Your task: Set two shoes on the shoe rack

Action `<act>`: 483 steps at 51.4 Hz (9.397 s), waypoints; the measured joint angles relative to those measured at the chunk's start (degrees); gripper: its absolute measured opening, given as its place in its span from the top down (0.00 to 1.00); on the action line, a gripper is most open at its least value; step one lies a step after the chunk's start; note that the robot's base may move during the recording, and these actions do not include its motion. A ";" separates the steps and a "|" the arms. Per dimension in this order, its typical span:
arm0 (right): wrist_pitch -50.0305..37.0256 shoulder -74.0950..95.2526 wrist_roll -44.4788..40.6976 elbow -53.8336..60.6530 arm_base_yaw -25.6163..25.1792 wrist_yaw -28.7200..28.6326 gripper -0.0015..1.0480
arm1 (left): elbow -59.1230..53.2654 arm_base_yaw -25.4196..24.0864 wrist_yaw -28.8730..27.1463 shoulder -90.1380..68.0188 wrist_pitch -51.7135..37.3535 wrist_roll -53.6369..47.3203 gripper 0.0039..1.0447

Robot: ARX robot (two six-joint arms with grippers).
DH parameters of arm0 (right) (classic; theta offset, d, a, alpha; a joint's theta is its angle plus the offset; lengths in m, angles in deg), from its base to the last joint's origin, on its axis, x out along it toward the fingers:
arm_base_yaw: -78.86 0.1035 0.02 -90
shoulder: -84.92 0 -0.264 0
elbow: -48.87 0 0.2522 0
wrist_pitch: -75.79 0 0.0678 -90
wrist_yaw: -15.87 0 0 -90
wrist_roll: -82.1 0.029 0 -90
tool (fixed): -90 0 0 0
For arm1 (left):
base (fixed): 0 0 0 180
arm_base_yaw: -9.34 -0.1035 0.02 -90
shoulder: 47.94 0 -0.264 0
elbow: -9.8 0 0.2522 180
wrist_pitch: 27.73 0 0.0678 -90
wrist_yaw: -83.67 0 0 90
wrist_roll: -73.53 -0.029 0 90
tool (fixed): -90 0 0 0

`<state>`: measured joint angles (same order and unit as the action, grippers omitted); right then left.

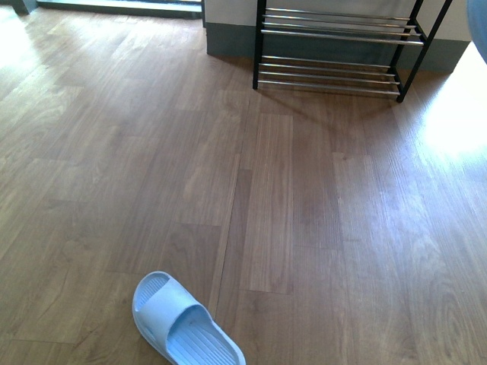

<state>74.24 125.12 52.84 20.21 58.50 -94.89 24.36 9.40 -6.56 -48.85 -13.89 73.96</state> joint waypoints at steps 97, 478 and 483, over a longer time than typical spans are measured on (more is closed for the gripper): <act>0.00 0.02 0.00 0.09 0.04 0.17 0.99 | 55.95 14.88 -0.20 -144.06 -6.71 32.74 0.09; 0.00 0.13 0.00 0.09 0.00 0.17 0.99 | 7.63 10.34 -34.75 -27.10 -8.20 -1.70 0.98; 0.00 0.13 0.00 0.09 0.00 0.17 0.99 | 7.63 10.34 -34.75 -27.10 -8.20 -1.68 0.98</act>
<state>74.24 125.26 52.84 20.30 58.50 -94.71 31.98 19.74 -41.31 -75.95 -22.09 72.27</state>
